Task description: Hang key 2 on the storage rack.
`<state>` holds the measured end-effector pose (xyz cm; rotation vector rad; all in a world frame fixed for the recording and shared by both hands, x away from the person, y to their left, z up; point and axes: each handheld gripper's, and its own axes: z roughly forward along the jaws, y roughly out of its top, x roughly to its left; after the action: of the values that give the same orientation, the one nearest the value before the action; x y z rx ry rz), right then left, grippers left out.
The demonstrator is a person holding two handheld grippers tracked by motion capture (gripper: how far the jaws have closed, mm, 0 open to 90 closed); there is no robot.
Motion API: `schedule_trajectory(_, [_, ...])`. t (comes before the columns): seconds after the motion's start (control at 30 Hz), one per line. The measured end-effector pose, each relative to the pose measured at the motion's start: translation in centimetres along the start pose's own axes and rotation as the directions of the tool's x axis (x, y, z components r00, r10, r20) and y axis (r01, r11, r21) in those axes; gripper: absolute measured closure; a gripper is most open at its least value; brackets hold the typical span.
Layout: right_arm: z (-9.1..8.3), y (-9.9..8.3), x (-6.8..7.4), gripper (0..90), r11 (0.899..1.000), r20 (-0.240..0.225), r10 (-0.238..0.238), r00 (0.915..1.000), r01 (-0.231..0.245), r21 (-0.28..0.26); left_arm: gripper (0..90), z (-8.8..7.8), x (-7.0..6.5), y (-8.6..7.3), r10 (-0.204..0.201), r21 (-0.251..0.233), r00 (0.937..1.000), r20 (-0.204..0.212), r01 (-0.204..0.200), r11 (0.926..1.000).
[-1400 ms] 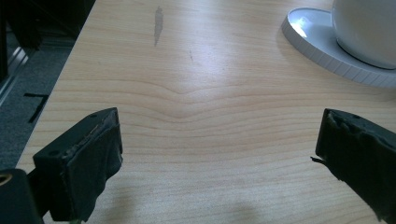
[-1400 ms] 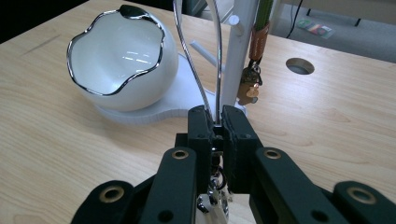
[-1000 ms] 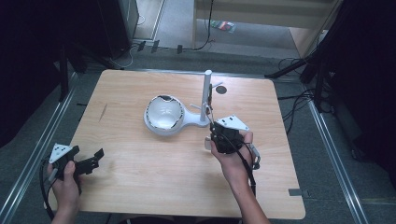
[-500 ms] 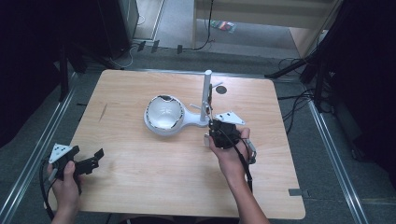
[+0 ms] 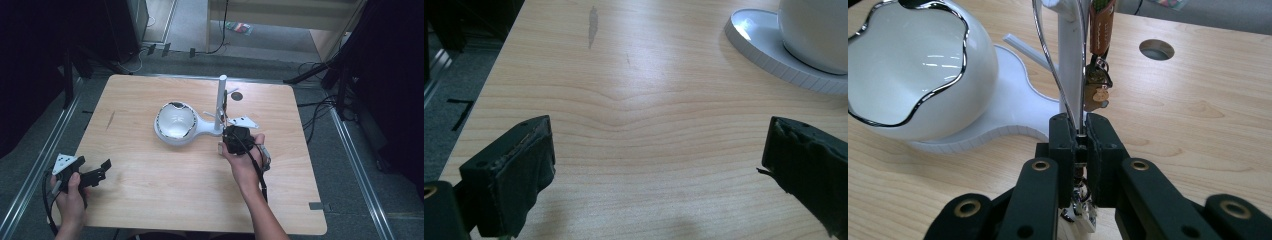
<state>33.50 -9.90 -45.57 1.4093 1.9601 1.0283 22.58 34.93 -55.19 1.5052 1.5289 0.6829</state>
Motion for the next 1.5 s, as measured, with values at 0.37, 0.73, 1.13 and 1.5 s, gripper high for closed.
schedule_trajectory(0.37, [1.8,-0.1,-0.4,82.5,0.999,0.011,0.012,0.9999,-0.012,0.033,0.8,0.0,0.0,0.0,0.0,0.0,1.0,0.001,0.0,1.0])
schedule_trajectory(0.73, [1.5,-0.9,-1.2,53.0,0.999,-0.054,-0.022,0.9983,0.02,-0.048,0.8,0.0,0.0,0.0,-0.003,-0.002,1.0,0.002,0.003,1.0])
schedule_trajectory(1.13, [-1.3,-1.8,-3.0,7.4,0.991,-0.023,-0.036,0.9991,0.032,-0.131,0.8,0.0,0.0,0.0,0.004,-0.002,1.0,-0.002,-0.004,1.0])
schedule_trajectory(1.5, [-3.1,-3.7,-5.2,0.0,0.99,-0.02,-0.013,0.9997,0.01,-0.141,0.8,0.0,-0.1,0.0,0.006,0.003,1.0,-0.003,-0.006,1.0])
